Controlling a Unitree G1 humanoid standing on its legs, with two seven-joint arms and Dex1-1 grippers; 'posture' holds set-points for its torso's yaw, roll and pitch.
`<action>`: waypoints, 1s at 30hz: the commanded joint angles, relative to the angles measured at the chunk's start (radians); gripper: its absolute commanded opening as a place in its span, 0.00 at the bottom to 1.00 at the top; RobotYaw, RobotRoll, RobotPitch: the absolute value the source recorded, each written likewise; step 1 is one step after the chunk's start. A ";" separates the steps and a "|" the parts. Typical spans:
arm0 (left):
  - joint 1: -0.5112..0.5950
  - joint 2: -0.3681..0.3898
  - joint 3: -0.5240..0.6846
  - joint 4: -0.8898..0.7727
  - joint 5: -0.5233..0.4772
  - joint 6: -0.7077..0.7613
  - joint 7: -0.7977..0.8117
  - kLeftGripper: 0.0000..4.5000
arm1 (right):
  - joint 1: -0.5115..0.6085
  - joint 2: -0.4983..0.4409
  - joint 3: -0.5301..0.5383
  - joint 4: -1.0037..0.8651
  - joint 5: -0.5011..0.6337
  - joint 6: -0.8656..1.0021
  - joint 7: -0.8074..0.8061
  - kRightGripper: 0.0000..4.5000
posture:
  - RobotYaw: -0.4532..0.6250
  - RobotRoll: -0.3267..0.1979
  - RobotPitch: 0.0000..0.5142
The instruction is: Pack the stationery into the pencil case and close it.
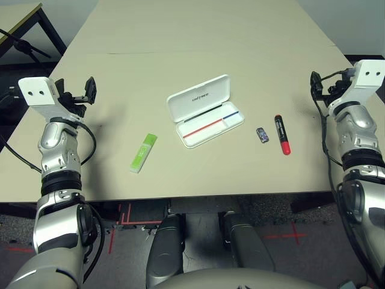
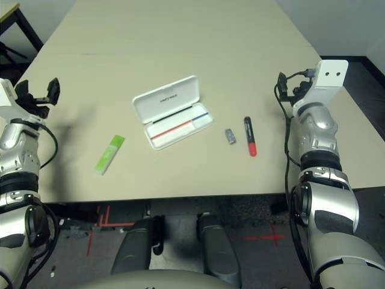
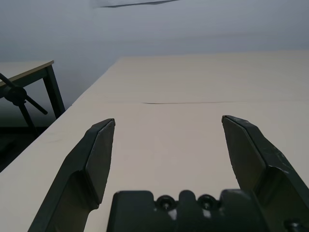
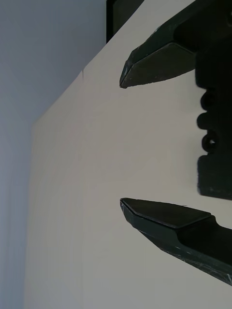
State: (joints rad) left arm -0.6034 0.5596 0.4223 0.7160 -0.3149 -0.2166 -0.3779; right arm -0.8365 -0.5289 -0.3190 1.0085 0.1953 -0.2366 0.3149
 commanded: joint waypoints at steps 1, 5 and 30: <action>0.025 0.009 0.011 -0.024 -0.006 0.009 0.004 0.99 | -0.021 0.008 0.008 0.029 -0.008 -0.015 0.004 1.00 | 0.36 0.62 0.27; 0.038 0.004 0.011 -0.048 -0.007 0.016 0.009 0.99 | -0.025 0.011 0.011 0.038 -0.010 -0.019 0.011 1.00 | 0.36 0.62 0.29; 0.166 0.034 -0.056 -0.519 -0.154 0.370 -0.227 0.99 | 0.003 -0.075 0.080 -0.068 0.008 0.150 0.400 1.00 | 0.38 0.62 0.31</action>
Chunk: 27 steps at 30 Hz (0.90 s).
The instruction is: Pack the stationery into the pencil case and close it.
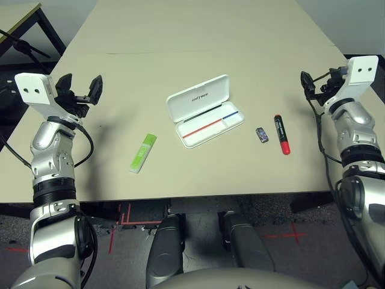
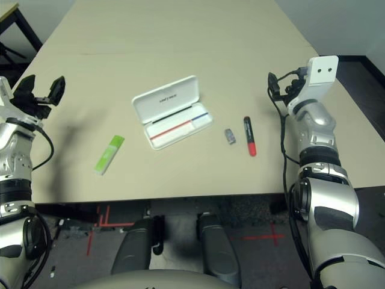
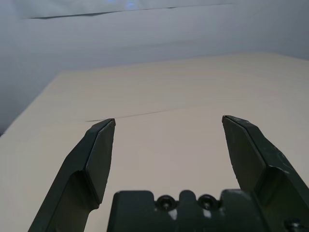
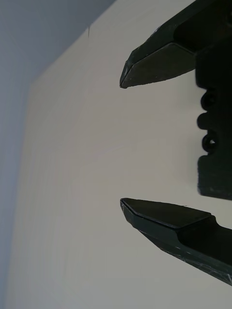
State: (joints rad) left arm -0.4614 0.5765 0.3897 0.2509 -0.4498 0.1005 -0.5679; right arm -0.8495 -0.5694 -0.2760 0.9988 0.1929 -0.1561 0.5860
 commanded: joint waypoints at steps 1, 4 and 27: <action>0.029 0.016 -0.030 -0.071 -0.022 0.068 -0.046 0.99 | 0.028 -0.051 0.057 -0.091 0.011 0.105 0.197 1.00 | 0.38 0.62 0.31; 0.037 0.012 -0.050 -0.112 -0.029 0.103 -0.071 0.99 | 0.084 -0.104 0.124 -0.207 0.017 0.207 0.395 1.00 | 0.37 0.62 0.31; 0.162 0.099 -0.503 -0.513 0.042 0.386 -0.338 0.99 | 0.205 -0.210 0.245 -0.467 0.008 0.432 0.649 1.00 | 0.37 0.62 0.32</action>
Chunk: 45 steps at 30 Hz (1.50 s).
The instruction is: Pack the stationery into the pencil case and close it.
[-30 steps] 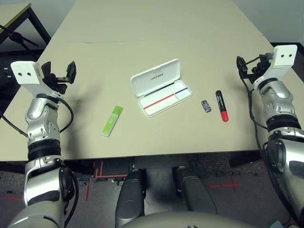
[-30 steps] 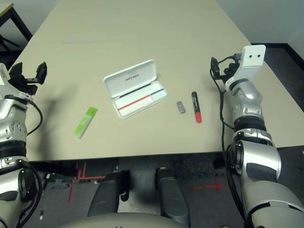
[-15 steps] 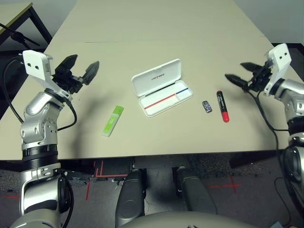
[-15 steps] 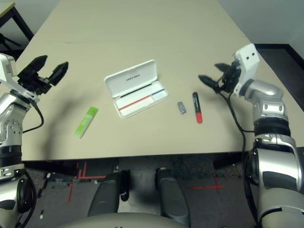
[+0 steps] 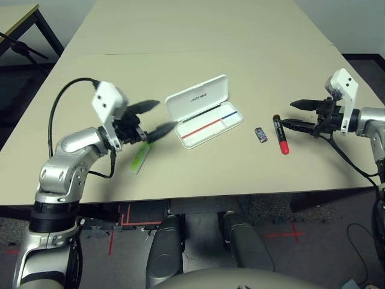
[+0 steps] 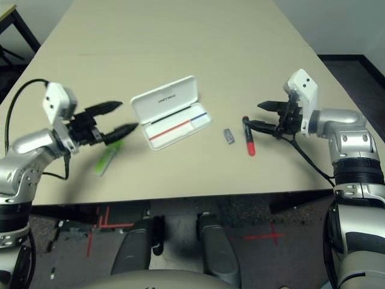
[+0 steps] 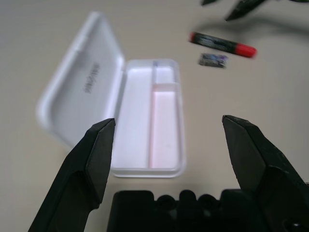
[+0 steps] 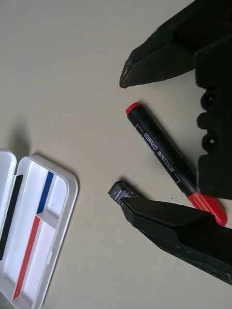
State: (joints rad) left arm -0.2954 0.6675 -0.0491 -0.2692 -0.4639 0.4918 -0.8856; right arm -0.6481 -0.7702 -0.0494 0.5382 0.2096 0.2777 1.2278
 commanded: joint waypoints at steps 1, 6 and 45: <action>-0.006 0.008 -0.080 0.016 0.068 -0.012 -0.026 0.99 | 0.003 -0.008 0.019 -0.008 -0.010 -0.001 0.007 1.00 | 0.37 0.62 0.32; -0.037 -0.012 -0.178 0.078 0.155 -0.053 -0.045 0.99 | 0.004 -0.004 0.021 -0.015 -0.016 0.001 0.007 1.00 | 0.36 0.62 0.33; -0.228 -0.068 -0.342 0.343 0.377 -0.084 -0.177 0.01 | 0.116 -0.009 -0.015 -0.149 0.005 0.012 -0.098 1.00 | 0.27 0.62 0.34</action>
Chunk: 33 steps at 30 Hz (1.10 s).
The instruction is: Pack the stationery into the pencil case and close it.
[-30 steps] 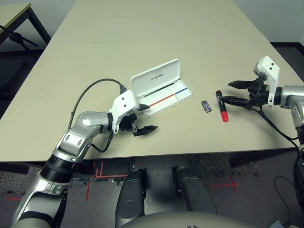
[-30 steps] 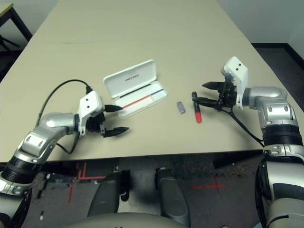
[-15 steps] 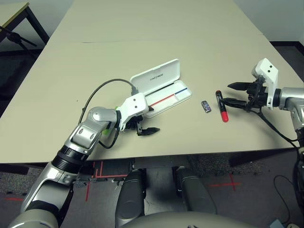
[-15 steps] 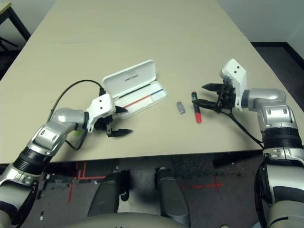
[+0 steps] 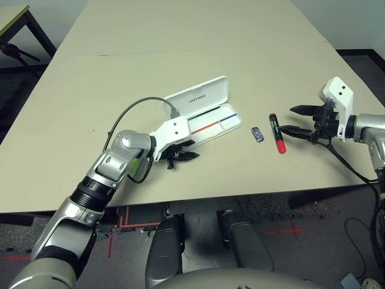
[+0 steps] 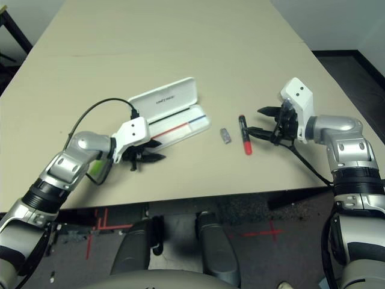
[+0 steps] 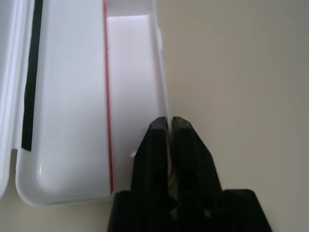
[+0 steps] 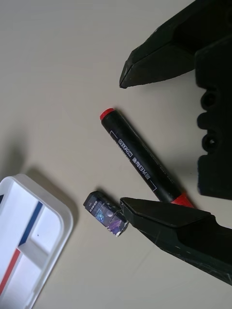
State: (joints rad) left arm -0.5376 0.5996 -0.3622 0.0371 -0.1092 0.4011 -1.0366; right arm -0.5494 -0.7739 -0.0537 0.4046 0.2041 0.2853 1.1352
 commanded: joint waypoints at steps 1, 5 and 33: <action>0.010 0.001 -0.028 0.039 0.022 0.004 -0.030 0.01 | 0.019 -0.004 -0.010 -0.017 0.011 0.004 -0.008 1.00 | 0.27 0.62 0.34; -0.006 0.005 -0.021 0.044 0.022 -0.005 -0.045 0.01 | 0.020 0.003 -0.005 -0.018 0.014 0.001 -0.016 1.00 | 0.27 0.62 0.33; 0.092 0.148 0.023 -0.170 0.008 -0.095 -0.184 0.01 | -0.057 0.046 0.056 0.082 -0.020 -0.046 0.023 1.00 | 0.33 0.62 0.33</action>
State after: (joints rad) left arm -0.4579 0.7324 -0.3529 -0.1081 -0.0890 0.3117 -1.2104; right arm -0.5946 -0.7294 -0.0111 0.4755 0.1896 0.2491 1.1491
